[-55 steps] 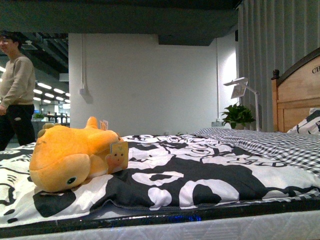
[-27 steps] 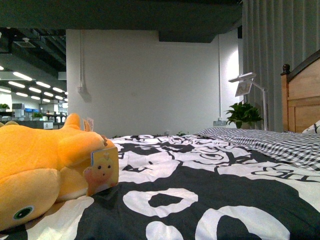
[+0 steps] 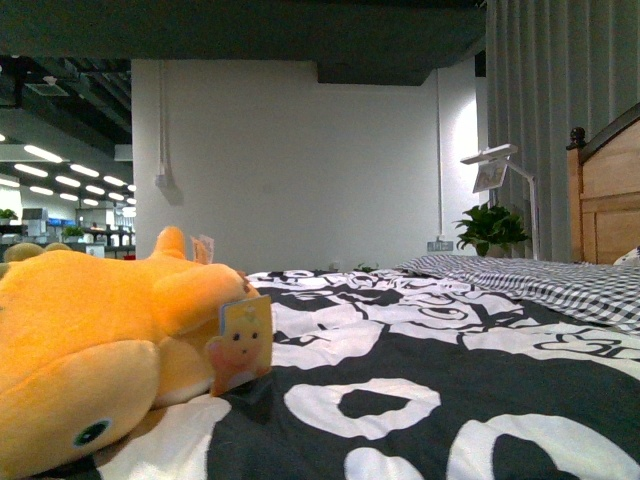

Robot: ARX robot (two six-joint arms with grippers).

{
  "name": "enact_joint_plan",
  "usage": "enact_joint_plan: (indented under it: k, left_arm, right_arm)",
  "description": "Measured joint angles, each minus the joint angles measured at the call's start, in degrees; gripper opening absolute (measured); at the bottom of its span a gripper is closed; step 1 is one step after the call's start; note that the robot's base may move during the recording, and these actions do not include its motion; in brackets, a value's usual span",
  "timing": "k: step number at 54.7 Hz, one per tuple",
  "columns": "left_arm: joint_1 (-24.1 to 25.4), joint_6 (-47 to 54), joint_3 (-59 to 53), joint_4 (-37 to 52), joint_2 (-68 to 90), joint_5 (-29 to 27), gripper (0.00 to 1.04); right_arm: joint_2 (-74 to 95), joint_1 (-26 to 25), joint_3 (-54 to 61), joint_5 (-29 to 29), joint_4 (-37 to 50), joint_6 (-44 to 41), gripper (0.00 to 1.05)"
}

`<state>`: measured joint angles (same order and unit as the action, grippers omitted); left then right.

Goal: Put away toys

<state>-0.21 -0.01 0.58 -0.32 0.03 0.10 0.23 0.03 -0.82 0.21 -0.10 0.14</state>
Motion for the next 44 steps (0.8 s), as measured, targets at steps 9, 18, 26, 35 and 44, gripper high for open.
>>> enact_joint_plan:
  k: [9,18,26,35,44]
  left_arm:
    - [0.0,0.0,0.0,0.0,0.0,-0.1,0.98]
    - [0.0,0.0,0.0,0.0,0.0,-0.1,0.98]
    - [0.0,0.0,0.0,0.0,0.0,-0.1,0.98]
    - [0.0,0.0,0.0,0.0,0.1,0.0,0.98]
    - [0.0,0.0,0.0,0.1,0.0,-0.5,0.98]
  right_arm:
    - [0.0,0.0,0.0,0.0,0.0,0.0,0.98]
    - [0.0,0.0,0.0,-0.2,0.0,0.0,0.98]
    - [0.0,0.0,0.0,-0.2,0.0,0.0,0.98]
    - [0.1,0.0,0.0,-0.2,0.0,0.0,0.98]
    - [0.0,0.0,0.0,-0.6,0.1,0.0,0.98]
